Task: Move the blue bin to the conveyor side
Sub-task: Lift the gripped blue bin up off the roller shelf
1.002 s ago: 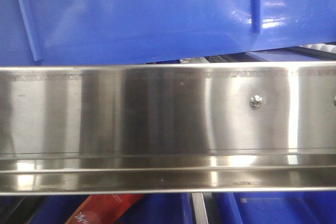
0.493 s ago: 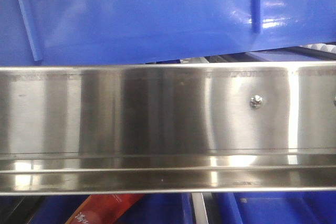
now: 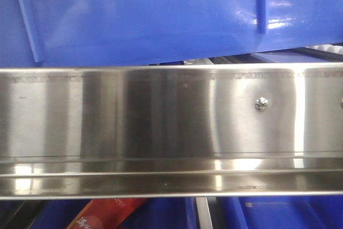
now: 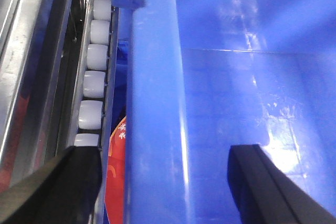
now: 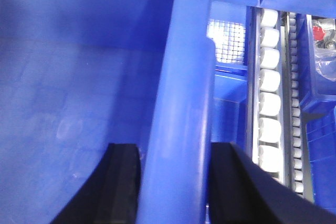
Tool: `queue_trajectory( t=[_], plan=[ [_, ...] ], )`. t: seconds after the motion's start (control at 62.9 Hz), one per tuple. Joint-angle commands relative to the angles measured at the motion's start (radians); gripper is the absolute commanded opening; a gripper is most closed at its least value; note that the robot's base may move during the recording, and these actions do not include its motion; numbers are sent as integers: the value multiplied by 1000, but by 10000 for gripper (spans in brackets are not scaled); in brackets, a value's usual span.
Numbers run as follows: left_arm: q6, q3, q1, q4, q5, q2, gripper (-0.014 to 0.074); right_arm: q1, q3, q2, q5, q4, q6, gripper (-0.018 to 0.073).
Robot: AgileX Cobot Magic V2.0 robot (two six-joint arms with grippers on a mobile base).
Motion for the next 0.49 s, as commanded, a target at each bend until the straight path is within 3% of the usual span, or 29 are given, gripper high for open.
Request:
queue_trajectory(
  t=[0.0,0.255,0.477],
  plan=[
    [-3,-5,-6,0,-13,4,400,0,1,-2,-10,-20,-8,-89],
    [-3,-5,-6,0,-15,3,385,0,1,-2,-10,-20,-8,-89],
    [-3,-5,-6,0,-15,3,232,0,1,-2,-10,-20,-8,-89]
  ],
)
